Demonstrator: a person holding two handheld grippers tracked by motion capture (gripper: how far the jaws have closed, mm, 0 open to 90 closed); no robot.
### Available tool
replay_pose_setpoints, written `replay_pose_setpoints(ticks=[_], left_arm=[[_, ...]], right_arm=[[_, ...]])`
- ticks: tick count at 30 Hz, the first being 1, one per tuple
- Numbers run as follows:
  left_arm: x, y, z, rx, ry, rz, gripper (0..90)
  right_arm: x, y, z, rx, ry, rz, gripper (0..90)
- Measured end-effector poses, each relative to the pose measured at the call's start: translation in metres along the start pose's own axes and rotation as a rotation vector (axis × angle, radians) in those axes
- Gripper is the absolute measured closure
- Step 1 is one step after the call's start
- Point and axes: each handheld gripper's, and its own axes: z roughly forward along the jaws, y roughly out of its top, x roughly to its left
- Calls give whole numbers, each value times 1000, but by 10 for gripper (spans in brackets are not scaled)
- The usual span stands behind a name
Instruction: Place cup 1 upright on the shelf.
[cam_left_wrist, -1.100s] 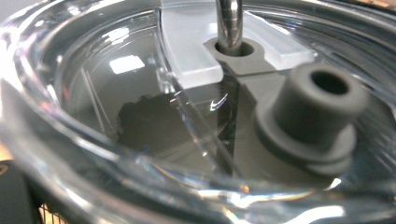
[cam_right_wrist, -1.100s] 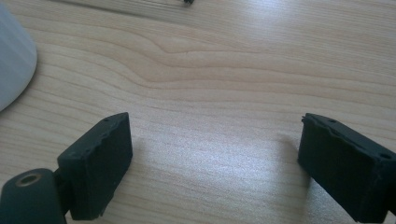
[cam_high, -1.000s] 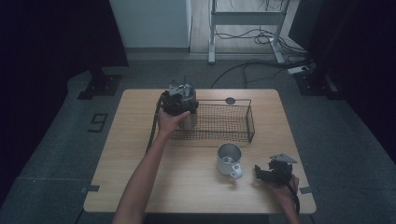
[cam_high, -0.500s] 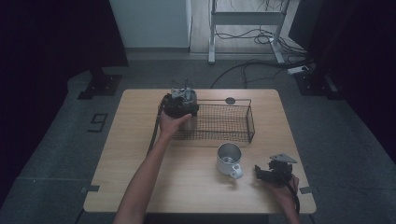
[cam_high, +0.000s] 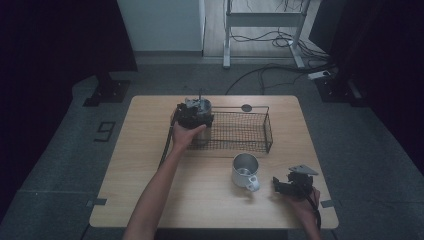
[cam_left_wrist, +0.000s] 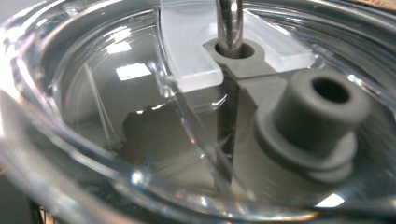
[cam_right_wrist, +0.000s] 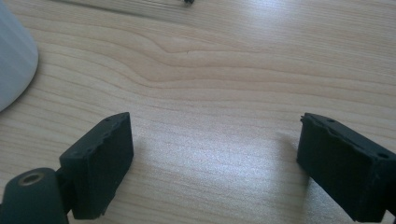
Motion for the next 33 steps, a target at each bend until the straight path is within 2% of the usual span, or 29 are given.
replay_pose_setpoints(ticks=[14, 19, 26, 29, 33], left_arm=[[-5, -8, 4, 6, 20, 11, 37], [-7, -10, 3, 8, 22, 30, 36], [-3, -18, -3, -10, 10, 9, 35], [-5, -18, -3, -6, 13, 21, 34], [-5, -18, -3, -7, 12, 16, 33]], right_arm=[[0, 0, 0, 0, 0, 0, 104], [0, 0, 0, 0, 0, 0, 104], [0, 0, 0, 0, 0, 0, 104], [0, 0, 0, 0, 0, 0, 104], [0, 0, 0, 0, 0, 0, 105]])
